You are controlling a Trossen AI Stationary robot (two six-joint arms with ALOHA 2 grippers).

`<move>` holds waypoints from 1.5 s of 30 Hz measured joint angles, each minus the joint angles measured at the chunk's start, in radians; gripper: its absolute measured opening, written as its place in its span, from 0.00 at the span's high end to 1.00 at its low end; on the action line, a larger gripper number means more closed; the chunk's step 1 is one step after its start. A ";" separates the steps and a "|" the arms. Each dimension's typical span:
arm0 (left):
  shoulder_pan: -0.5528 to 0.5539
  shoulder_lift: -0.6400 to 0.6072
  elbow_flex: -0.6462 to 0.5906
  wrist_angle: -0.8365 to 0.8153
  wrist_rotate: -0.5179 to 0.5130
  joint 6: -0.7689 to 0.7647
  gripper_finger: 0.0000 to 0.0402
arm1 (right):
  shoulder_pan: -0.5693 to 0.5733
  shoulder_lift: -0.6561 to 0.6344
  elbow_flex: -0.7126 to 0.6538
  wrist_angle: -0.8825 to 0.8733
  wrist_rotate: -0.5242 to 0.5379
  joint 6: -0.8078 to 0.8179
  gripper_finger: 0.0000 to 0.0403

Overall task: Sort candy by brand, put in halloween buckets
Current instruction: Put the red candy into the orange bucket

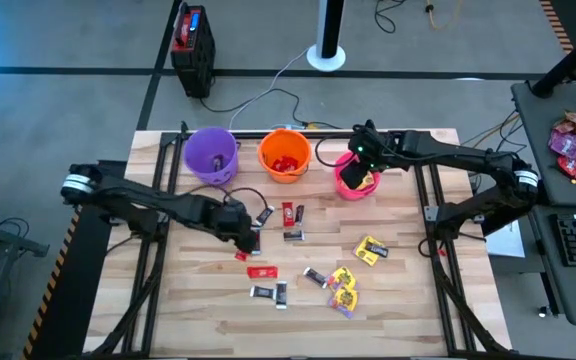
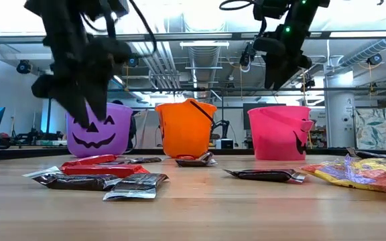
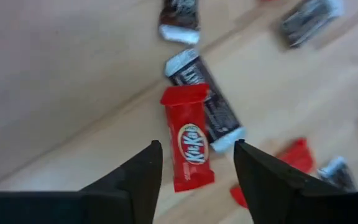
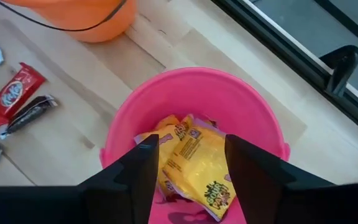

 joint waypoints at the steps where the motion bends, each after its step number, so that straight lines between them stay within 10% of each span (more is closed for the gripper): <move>1: -0.001 0.027 0.004 0.005 0.001 -0.006 0.52 | 0.000 0.000 0.000 0.002 -0.003 0.000 0.55; 18: 0.003 0.278 0.024 0.134 0.048 0.038 0.47 | 0.000 0.000 0.000 0.006 -0.029 -0.031 0.55; 32: 0.003 0.272 0.023 0.132 0.049 0.092 0.80 | 0.000 0.000 0.000 0.006 -0.031 -0.039 0.54; 45: 0.002 0.182 0.099 0.038 0.101 0.202 0.85 | 0.000 0.001 0.000 0.009 -0.030 -0.039 0.55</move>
